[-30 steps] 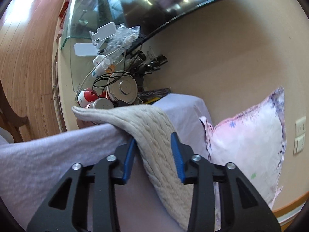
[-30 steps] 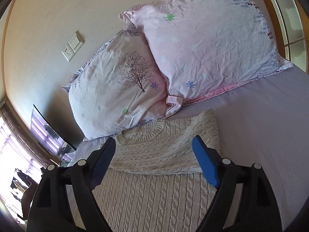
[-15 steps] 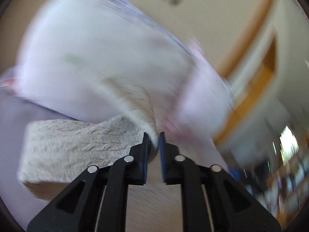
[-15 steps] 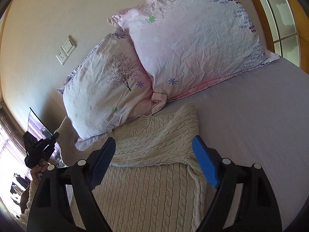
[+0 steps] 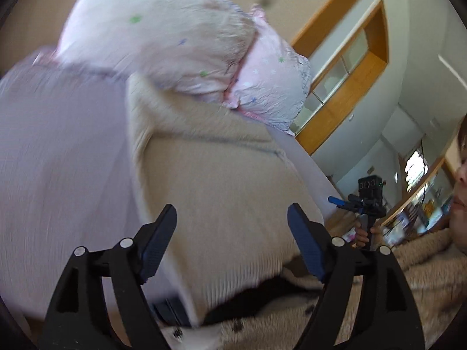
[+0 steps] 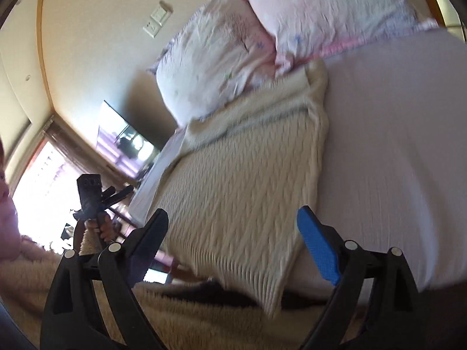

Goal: Fold small clothes

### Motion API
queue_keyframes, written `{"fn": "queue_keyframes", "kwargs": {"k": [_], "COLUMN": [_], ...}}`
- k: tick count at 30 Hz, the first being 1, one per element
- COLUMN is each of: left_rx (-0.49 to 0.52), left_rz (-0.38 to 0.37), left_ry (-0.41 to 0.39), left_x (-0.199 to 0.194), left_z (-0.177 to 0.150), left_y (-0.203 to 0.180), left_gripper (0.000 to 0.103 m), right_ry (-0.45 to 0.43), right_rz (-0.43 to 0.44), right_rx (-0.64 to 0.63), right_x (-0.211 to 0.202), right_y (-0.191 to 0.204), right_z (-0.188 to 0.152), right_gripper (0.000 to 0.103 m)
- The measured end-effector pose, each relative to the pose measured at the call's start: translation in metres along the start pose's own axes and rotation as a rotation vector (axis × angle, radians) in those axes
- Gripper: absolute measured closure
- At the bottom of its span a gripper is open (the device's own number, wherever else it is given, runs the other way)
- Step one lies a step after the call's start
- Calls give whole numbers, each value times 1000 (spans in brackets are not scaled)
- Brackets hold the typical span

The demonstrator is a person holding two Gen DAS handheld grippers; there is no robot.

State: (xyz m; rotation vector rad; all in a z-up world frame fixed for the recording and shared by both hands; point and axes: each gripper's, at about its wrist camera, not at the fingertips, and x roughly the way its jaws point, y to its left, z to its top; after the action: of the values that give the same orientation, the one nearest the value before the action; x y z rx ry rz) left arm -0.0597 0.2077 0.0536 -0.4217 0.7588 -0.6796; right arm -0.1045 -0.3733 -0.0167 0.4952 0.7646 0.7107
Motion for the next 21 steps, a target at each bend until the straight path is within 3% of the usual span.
{"fn": "queue_keyframes", "kwargs": {"k": [5, 9, 11, 12, 14, 15, 16, 18, 21], "left_rx": [-160, -179, -209, -217, -235, -250, -269, -319, -307], "left_rz": [30, -9, -40, -54, -74, -84, -95, -127, -164], "left_ry": [35, 79, 88, 87, 96, 103, 110, 108, 76], "left_x": [-6, 21, 41, 49, 63, 70, 70, 69, 57], "left_z": [-64, -79, -79, -78, -81, -80, -84, -88, -83], "left_y": [34, 39, 41, 40, 39, 39, 40, 43, 30], "left_gripper": [26, 32, 36, 41, 50, 68, 93, 97, 97], "right_ry": [81, 93, 94, 103, 123, 137, 141, 123, 60], "right_rz": [-11, 69, 116, 133, 157, 171, 176, 206, 245], "right_rx": [120, 162, 170, 170, 160, 145, 126, 81, 23], "right_x": [5, 28, 43, 53, 66, 73, 75, 71, 52], "right_y": [-29, -41, -43, -44, -43, -41, -37, -24, -5], "right_z": [-41, -53, -54, -55, -57, -58, -59, -57, -38], "right_gripper": [15, 17, 23, 28, 56, 85, 95, 96, 96]}}
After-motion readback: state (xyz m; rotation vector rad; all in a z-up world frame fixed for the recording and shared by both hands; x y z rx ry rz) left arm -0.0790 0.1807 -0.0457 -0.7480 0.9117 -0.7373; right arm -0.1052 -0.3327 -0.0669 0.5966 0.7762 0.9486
